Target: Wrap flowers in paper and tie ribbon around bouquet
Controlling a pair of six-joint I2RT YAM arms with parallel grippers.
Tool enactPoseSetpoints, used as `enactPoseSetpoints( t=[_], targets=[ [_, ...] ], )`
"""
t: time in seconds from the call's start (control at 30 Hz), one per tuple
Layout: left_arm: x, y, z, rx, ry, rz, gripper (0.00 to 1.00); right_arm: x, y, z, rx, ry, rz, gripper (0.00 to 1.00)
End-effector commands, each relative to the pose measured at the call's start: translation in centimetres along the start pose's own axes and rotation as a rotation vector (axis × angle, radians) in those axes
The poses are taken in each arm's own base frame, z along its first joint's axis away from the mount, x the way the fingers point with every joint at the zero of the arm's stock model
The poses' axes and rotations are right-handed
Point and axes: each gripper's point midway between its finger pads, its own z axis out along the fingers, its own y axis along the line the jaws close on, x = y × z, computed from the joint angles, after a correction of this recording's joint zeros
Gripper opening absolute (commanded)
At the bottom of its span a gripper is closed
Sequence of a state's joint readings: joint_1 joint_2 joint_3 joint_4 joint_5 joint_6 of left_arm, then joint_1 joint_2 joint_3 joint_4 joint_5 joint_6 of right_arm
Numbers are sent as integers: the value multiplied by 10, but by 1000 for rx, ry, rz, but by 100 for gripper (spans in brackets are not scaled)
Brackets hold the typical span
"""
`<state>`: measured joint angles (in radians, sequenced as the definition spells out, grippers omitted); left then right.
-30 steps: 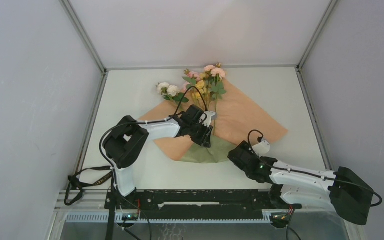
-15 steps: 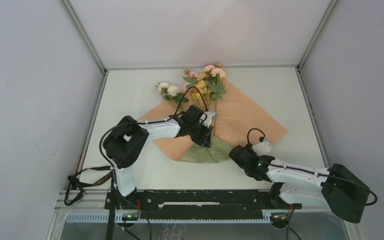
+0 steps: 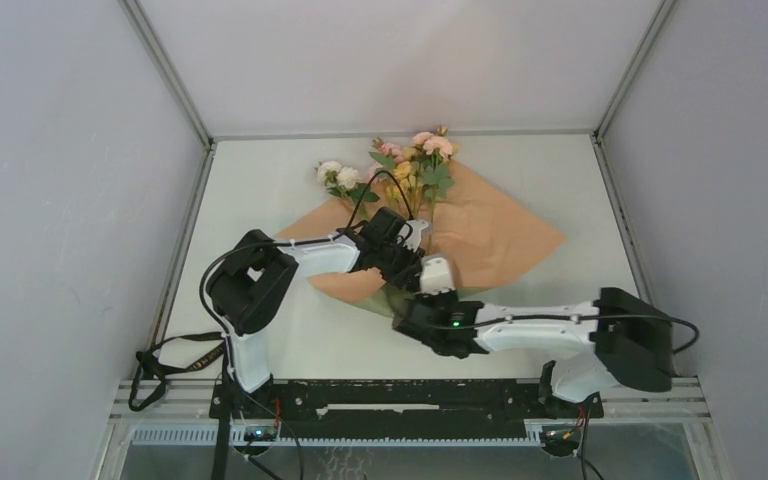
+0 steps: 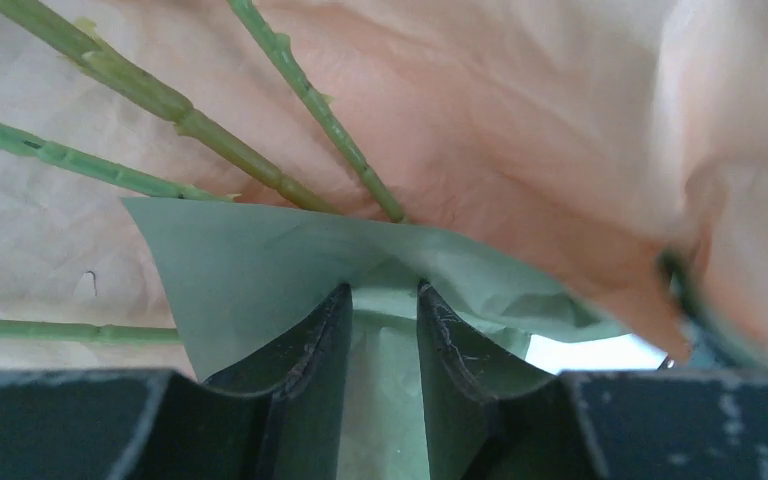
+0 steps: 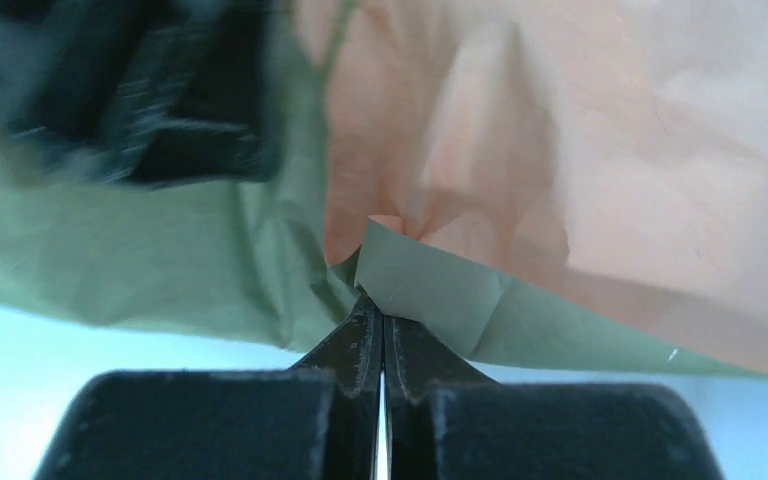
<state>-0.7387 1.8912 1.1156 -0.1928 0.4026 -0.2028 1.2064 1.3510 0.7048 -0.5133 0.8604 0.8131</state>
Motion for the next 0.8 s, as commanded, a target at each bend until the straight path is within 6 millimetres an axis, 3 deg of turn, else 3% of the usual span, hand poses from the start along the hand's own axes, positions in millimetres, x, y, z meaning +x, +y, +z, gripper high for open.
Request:
enactPoseSetpoints(
  t=[0.0, 0.1, 0.2, 0.27, 0.43, 0.57, 0.77],
  targets=[
    [1, 19, 7, -55, 20, -13, 37, -18, 28, -10, 28, -75, -485, 0],
    [2, 22, 7, -51, 24, -27, 37, -34, 52, -15, 129, -133, -699, 0],
    [1, 24, 7, -50, 22, -30, 37, -33, 68, -16, 208, -156, -880, 0],
    [0, 24, 5, -44, 18, -31, 37, -23, 80, -17, 171, -143, -954, 0],
    [-12, 19, -9, 11, -14, -30, 43, 18, 119, -16, -108, -58, -1082, 0],
    [-36, 21, -38, 22, -85, -3, 54, 35, 128, -10, -234, 30, -1135, 0],
    [-81, 42, -115, 12, -245, -33, 64, 50, 129, -2, -309, 114, -1153, 0]
  ],
)
